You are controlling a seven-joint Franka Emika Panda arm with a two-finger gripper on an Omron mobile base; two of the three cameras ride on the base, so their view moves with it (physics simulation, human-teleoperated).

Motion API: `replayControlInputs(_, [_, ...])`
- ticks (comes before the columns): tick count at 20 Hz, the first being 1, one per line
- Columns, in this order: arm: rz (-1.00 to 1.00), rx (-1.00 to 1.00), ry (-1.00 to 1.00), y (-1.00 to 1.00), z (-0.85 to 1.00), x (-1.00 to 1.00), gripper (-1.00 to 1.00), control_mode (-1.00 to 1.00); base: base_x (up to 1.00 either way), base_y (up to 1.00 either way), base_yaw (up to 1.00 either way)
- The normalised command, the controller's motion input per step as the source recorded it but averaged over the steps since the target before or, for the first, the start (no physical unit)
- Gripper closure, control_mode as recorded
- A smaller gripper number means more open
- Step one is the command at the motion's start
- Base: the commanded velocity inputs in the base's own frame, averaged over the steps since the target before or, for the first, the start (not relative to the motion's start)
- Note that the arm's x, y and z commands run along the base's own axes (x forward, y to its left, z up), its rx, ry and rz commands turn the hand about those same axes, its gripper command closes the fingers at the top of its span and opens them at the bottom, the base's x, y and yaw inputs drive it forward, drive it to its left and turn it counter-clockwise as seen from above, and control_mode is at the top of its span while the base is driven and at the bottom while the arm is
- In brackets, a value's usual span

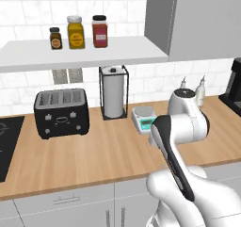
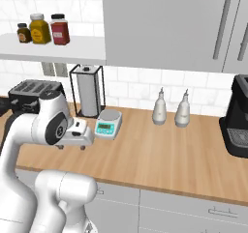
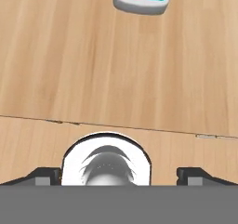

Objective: Take a straw from the drawer in front and place it inside the glass cup on the dining counter.

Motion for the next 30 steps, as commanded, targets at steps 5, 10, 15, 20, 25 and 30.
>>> replayControlInputs(5, [0.0, 0.01, -0.01, 0.0, 0.0, -0.1, -1.0, 1.0, -0.47, -0.11, 0.01])
replayControlInputs(10, [0.0, 0.0, 0.0, 0.0, 0.0, 0.0, -1.0, 1.0, -0.6, -0.43, 0.1])
replayControlInputs(15, [0.0, 0.0, 0.0, 0.0, 0.0, 0.0, -1.0, 1.0, -0.16, -0.6, 0.16])
replayControlInputs(20, [0.0, 0.0, 0.0, 0.0, 0.0, 0.0, -1.0, 1.0, 0.0, -0.66, 0.29])
replayControlInputs(25, [0.0, 0.0, 0.0, 0.0, 0.0, 0.0, -1.0, 1.0, 0.0, -0.54, 0.3])
replayControlInputs(30, [0.0, 0.0, 0.0, 0.0, 0.0, 0.0, -1.0, 1.0, 0.0, -0.48, 0.31])
